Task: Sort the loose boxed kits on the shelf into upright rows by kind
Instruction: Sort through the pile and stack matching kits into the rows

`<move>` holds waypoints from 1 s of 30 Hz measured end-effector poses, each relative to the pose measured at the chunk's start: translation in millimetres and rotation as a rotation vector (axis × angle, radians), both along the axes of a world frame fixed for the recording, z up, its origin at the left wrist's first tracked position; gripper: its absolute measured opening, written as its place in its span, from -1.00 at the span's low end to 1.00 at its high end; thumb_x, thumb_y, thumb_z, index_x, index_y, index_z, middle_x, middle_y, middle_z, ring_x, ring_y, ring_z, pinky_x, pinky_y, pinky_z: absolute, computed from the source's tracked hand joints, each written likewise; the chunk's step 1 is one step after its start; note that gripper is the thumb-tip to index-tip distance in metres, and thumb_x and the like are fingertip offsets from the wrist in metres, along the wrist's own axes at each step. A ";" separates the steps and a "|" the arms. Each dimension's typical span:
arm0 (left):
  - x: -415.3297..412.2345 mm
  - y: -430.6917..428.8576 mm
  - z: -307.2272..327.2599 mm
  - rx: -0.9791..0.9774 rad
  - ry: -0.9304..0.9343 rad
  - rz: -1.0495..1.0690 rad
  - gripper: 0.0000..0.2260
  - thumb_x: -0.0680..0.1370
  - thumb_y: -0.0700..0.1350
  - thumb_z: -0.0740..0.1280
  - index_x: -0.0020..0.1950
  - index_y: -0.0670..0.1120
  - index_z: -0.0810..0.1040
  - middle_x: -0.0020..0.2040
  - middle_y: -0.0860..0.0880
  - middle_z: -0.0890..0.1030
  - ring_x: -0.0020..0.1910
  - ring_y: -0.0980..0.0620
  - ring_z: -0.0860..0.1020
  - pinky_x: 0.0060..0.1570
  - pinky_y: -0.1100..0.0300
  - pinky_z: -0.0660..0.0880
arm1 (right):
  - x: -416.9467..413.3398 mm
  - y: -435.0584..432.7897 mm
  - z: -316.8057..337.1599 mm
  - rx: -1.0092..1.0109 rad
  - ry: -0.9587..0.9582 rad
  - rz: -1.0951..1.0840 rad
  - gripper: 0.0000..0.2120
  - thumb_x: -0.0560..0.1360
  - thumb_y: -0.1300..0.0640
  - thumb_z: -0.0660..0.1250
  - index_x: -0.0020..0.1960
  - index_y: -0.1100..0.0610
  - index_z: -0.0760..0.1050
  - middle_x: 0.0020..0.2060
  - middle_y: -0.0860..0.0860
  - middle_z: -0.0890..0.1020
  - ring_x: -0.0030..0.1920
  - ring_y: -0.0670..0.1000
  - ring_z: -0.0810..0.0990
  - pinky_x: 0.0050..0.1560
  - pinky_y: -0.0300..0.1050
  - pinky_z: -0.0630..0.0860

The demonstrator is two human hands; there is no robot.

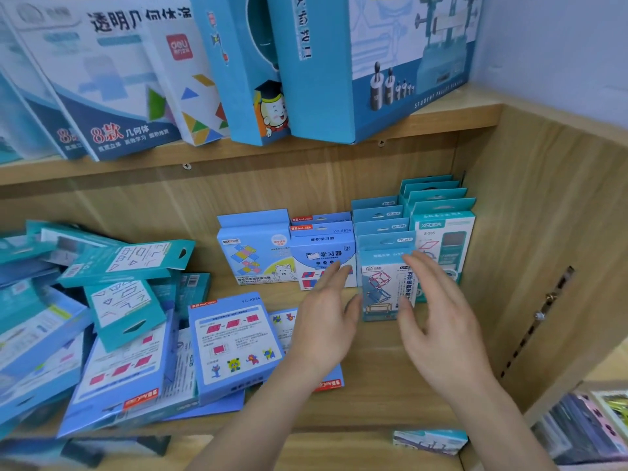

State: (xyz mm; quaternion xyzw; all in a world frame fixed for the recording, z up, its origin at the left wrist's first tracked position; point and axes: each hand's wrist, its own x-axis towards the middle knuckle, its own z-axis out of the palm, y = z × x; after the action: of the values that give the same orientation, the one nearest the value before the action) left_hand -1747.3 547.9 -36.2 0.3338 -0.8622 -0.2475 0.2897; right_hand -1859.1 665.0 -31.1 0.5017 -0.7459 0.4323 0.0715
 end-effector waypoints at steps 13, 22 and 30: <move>150.6 -10.2 13.5 -0.206 -0.279 0.093 -0.63 0.42 0.10 0.27 0.18 0.06 0.59 0.29 0.10 0.52 0.29 0.07 0.43 0.29 0.25 0.31 | 51.6 -18.3 -27.4 0.157 -0.060 0.399 -0.64 0.45 -0.02 0.25 0.24 -0.06 0.49 0.23 -0.27 0.48 0.26 -0.26 0.41 0.28 -0.34 0.29; 178.0 -18.9 -15.1 -0.360 -0.485 0.077 -0.60 0.36 0.04 0.52 0.17 0.02 0.61 0.22 0.04 0.59 0.24 -0.01 0.54 -0.07 0.05 0.62 | 76.4 -26.1 -33.8 0.294 -0.107 0.443 -0.57 0.41 -0.05 0.27 0.28 -0.07 0.48 0.21 -0.29 0.45 0.26 -0.26 0.39 0.24 -0.54 0.14; 172.5 -9.8 -18.4 -0.257 -0.540 0.203 -0.30 0.39 0.05 0.49 0.46 0.06 0.27 0.54 -0.04 0.08 0.53 -0.10 0.06 0.24 -0.02 0.45 | 98.1 -48.2 -30.8 0.507 -0.280 0.447 -0.48 0.56 -0.03 0.23 0.48 -0.13 0.17 0.34 -0.18 0.38 0.38 -0.13 0.30 0.29 -0.29 0.25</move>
State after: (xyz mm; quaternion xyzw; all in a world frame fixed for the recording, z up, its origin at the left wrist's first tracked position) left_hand -1574.8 538.1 -54.6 0.4326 -0.8944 -0.0089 0.1134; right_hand -1760.9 616.8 -61.9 0.5899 -0.7040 0.3029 -0.2542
